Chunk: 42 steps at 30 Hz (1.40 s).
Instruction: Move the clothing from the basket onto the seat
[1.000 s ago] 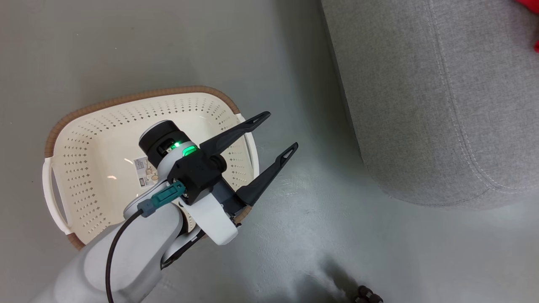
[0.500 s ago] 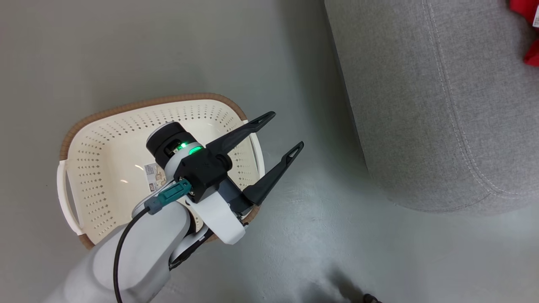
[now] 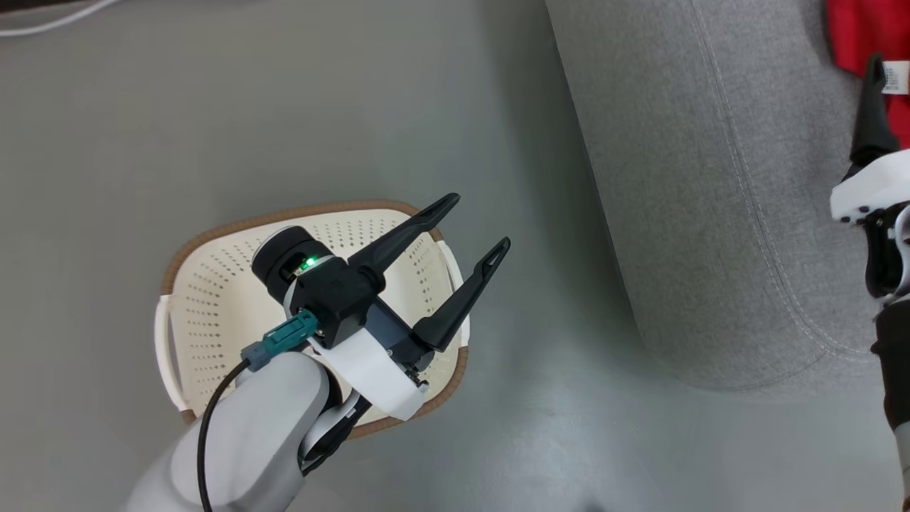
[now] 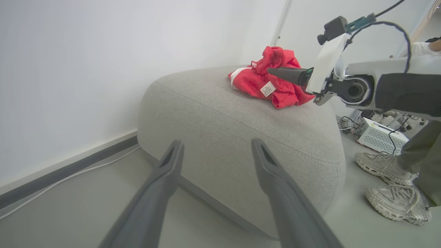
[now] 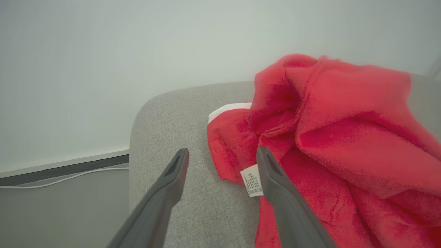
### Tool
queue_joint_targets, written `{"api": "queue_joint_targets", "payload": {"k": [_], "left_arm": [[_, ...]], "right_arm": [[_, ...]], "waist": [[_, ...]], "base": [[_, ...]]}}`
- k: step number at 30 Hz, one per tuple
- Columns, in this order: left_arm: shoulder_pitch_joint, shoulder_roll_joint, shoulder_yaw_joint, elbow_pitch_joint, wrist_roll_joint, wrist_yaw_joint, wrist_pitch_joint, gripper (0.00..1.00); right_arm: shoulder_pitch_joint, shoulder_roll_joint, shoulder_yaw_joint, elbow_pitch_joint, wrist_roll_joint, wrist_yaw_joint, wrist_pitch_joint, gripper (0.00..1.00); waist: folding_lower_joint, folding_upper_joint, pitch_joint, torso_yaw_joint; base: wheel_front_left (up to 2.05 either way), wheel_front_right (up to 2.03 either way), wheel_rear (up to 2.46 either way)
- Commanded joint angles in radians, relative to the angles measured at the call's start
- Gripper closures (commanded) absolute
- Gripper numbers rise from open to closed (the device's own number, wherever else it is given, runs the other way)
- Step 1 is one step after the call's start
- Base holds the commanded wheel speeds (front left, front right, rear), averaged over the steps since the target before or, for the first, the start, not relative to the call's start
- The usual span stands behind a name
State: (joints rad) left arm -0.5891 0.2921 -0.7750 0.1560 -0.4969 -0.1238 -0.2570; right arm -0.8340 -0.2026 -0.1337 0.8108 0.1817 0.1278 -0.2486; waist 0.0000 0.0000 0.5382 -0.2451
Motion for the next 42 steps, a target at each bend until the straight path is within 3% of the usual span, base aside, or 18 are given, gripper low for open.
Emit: {"api": "queue_joint_targets", "payload": {"k": [1,7,18,29,42], "left_arm": [[0.017,0.003,0.047,-0.019,0.004,-0.007,-0.005,0.00],[0.071,-0.028,0.129,-0.007,0.017,-0.007,-0.005,0.00],[0.201,-0.091,0.386,0.047,0.082,-0.007,-0.005,0.00],[0.318,-0.143,0.626,0.096,0.177,-0.006,-0.005,0.00],[0.447,-0.204,0.833,0.121,0.279,-0.005,-0.005,0.00]], "right_arm": [[0.041,-0.011,0.033,-0.047,0.019,0.003,-0.013,0.00],[0.094,-0.008,0.123,-0.106,0.053,0.003,-0.013,0.00],[0.165,0.021,0.232,-0.189,0.082,0.003,-0.013,0.00],[0.279,0.061,0.250,-0.284,0.096,0.003,-0.013,0.00],[0.455,0.112,0.259,-0.366,0.057,0.003,-0.013,0.00]], "waist": [[0.0000,0.0000,-0.033,0.024],[0.0000,0.0000,-0.092,0.073],[0.0000,0.0000,-0.222,0.168],[0.0000,0.0000,-0.333,0.236],[0.0000,0.0000,-0.428,0.249]], "base": [[0.00,0.00,0.00],[0.00,0.00,0.00],[0.00,0.00,0.00],[0.00,0.00,0.00],[0.00,0.00,0.00]]}}
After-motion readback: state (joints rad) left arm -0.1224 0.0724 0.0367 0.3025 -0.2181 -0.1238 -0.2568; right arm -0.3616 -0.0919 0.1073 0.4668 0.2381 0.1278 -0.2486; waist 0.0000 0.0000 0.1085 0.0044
